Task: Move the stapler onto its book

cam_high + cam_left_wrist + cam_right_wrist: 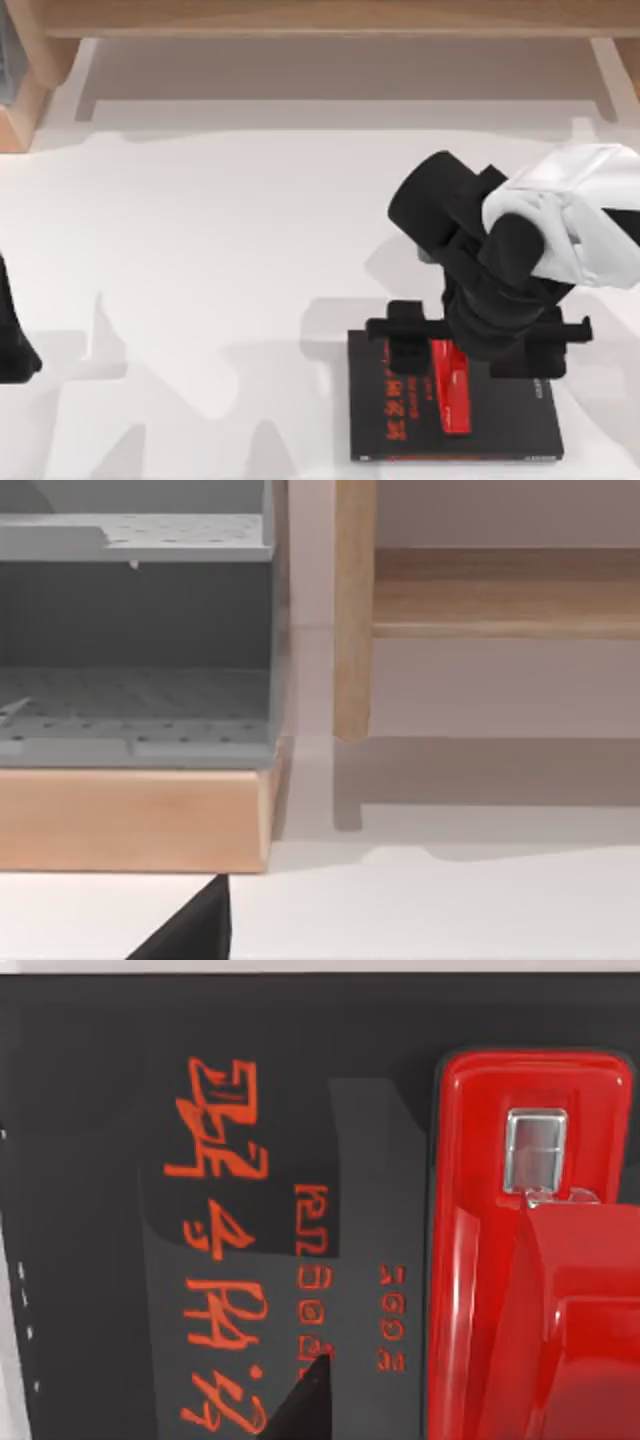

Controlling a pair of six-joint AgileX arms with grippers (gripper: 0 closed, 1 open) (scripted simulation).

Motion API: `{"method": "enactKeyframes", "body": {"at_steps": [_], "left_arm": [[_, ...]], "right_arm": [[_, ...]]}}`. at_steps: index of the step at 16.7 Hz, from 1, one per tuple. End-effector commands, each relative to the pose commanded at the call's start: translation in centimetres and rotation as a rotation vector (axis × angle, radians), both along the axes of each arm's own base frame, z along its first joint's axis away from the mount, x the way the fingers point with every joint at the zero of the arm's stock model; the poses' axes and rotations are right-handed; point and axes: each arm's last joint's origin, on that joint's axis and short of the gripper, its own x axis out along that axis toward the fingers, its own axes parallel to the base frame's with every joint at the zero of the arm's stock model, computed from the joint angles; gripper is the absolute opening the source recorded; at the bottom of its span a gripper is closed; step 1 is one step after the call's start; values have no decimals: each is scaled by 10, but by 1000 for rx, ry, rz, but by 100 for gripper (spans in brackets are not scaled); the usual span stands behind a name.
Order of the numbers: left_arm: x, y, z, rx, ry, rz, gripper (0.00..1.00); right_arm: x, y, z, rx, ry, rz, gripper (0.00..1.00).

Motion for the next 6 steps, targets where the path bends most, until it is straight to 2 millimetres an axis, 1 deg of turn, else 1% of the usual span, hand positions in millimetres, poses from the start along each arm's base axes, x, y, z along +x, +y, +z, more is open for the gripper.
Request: {"method": "enactKeyframes", "body": {"at_steps": [1, 6], "left_arm": [[0, 0, 0, 0, 0, 0, 100], [0, 0, 0, 0, 0, 0, 100]], "right_arm": [[0, 0, 0, 0, 0, 0, 100], [0, 0, 0, 0, 0, 0, 100]]}}
